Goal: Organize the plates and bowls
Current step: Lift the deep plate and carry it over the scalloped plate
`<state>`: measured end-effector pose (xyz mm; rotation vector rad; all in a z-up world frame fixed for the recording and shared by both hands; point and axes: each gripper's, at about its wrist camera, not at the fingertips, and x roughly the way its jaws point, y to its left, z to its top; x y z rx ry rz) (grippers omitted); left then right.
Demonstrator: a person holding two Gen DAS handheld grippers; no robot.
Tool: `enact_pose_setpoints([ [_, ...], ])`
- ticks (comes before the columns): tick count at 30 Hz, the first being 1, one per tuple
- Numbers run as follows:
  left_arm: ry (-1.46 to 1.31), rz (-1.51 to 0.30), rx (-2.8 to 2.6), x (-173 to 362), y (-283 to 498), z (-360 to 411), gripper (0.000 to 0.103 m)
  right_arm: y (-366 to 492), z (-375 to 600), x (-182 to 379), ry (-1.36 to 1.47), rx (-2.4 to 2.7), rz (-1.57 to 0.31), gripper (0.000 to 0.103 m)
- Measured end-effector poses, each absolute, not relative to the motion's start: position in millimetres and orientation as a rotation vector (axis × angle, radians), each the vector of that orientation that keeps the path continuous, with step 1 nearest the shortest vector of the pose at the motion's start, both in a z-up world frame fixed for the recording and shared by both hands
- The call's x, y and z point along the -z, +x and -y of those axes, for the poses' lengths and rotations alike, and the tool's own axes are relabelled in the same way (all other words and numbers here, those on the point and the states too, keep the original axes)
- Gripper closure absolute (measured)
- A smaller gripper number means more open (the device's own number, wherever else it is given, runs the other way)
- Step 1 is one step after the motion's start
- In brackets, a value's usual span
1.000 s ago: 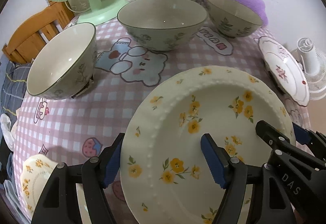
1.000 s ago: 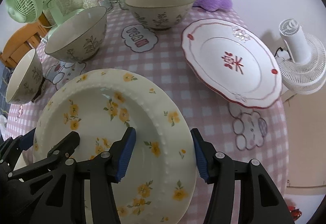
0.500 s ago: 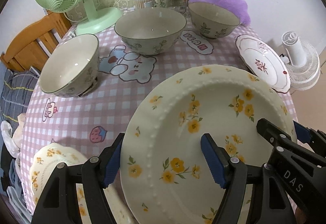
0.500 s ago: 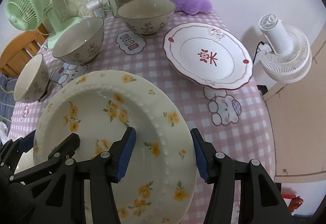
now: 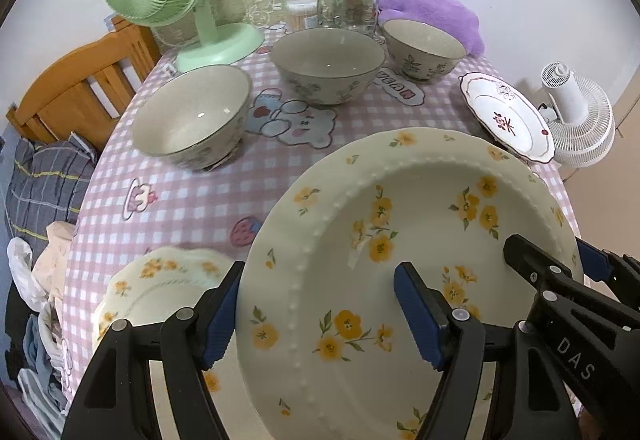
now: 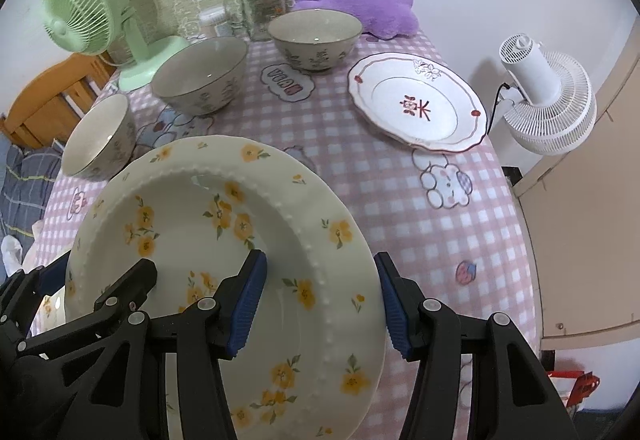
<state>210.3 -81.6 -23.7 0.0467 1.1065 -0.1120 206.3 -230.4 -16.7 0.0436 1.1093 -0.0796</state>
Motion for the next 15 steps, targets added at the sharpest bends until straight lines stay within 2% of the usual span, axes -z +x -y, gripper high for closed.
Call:
enact_pose_setpoints([
  [15, 0.015, -1.137, 0.094, 31.1, 166.8, 16.3, 0.029, 167.7, 165.8, 19.5, 0.029, 0.06, -1.135, 0.045],
])
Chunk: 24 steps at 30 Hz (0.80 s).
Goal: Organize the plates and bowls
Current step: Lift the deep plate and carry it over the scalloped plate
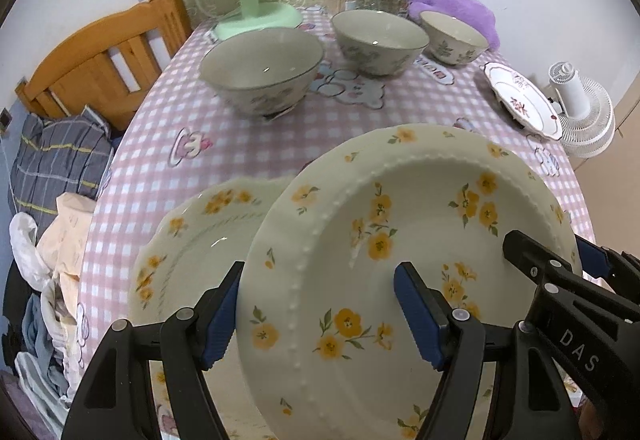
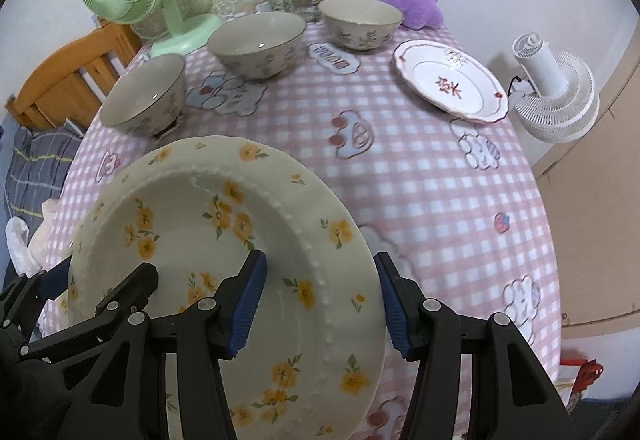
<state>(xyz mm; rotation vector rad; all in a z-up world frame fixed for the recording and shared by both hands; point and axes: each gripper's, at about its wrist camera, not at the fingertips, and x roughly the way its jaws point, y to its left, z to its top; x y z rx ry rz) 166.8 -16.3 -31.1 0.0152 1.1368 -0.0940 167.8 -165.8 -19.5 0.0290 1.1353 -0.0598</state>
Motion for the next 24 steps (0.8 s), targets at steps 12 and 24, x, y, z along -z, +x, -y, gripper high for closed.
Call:
enact_pose_setpoints([
  [12, -0.032, -1.185, 0.063, 57.7, 143.0, -35.4, 0.028, 149.8, 111.5, 45.3, -0.013, 0.026, -1.187, 0.045],
  [24, -0.055, -1.207, 0.037, 72.4, 143.2, -58.1, 0.027, 157.9, 85.3, 51.9, -0.059, 0.022, -1.185, 0.045],
])
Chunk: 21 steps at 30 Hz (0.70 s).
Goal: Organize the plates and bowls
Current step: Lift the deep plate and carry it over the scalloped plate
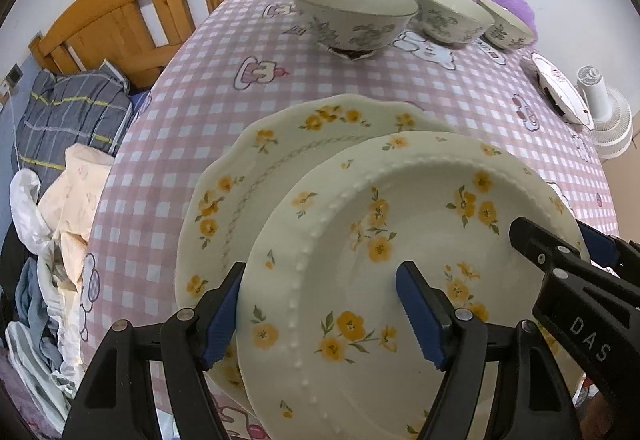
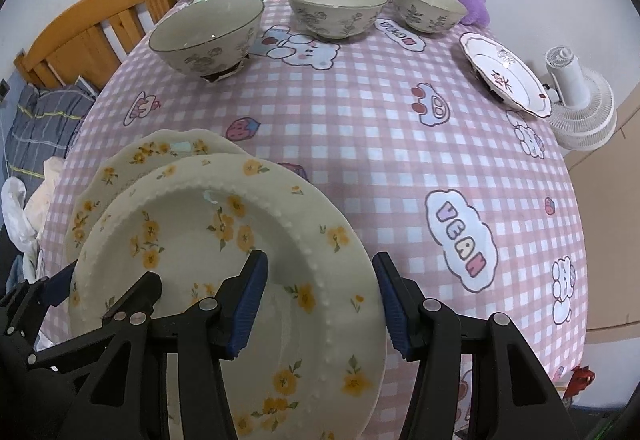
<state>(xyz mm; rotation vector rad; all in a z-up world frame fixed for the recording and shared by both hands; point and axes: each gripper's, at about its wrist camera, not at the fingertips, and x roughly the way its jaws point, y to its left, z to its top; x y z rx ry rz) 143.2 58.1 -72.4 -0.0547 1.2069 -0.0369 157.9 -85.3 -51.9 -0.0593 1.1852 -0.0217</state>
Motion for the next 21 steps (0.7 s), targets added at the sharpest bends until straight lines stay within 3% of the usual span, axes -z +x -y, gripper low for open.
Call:
enact_pose_setpoints([
  [16, 0.004, -1.186, 0.001, 79.1, 146.9, -58.1, 0.027, 149.0, 83.4, 48.4, -0.083, 0.005, -1.2, 0.047],
  [18, 0.022, -1.179, 0.001, 79.1, 146.4, -56.8, 0.027, 141.8, 88.7, 43.7, -0.077, 0.003, -1.209, 0.066],
  [21, 0.025, -1.179, -0.001, 79.0, 146.3, -56.2, 0.027, 137.5, 90.7, 41.0, -0.068, -0.016, -1.212, 0.072],
])
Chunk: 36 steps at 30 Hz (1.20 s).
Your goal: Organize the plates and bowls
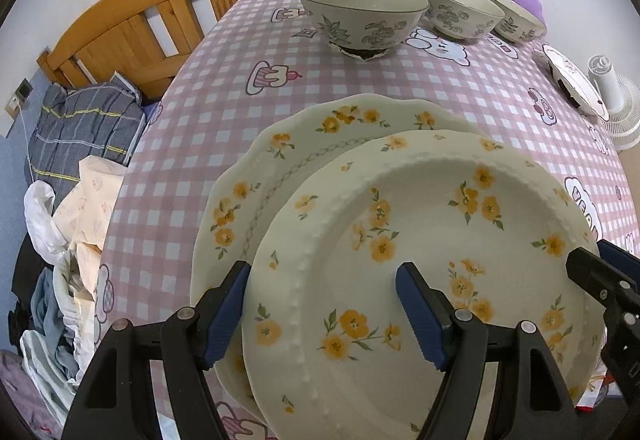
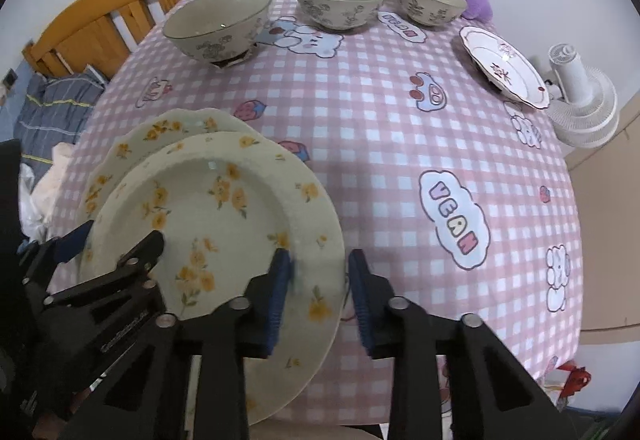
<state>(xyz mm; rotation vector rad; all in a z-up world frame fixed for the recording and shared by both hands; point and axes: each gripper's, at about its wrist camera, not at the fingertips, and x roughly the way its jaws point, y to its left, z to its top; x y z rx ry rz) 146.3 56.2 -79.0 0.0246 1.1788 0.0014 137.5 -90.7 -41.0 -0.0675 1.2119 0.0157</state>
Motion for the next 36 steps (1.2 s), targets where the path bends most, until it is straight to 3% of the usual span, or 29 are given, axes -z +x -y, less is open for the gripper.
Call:
enact_pose_setpoints([
  [25, 0.072, -1.135, -0.008, 62.8, 142.1, -75.0, 0.027, 163.9, 63.6, 61.5, -0.073, -0.011, -1.217, 0.069],
  [31, 0.08, -1.128, 0.053, 52.5, 140.7, -64.8, 0.019, 161.8, 70.3, 53.4, -0.012, -0.031, -1.215, 0.067],
  [35, 0.08, -1.105, 0.103, 39.7, 143.3, -53.1, 0.012, 155.0, 73.4, 29.4, -0.015, -0.038, -1.145, 0.033],
  [36, 0.081, -1.098, 0.115, 36.2, 144.2, -50.0, 0.012, 153.5, 74.7, 23.0, -0.018, -0.036, -1.124, 0.03],
])
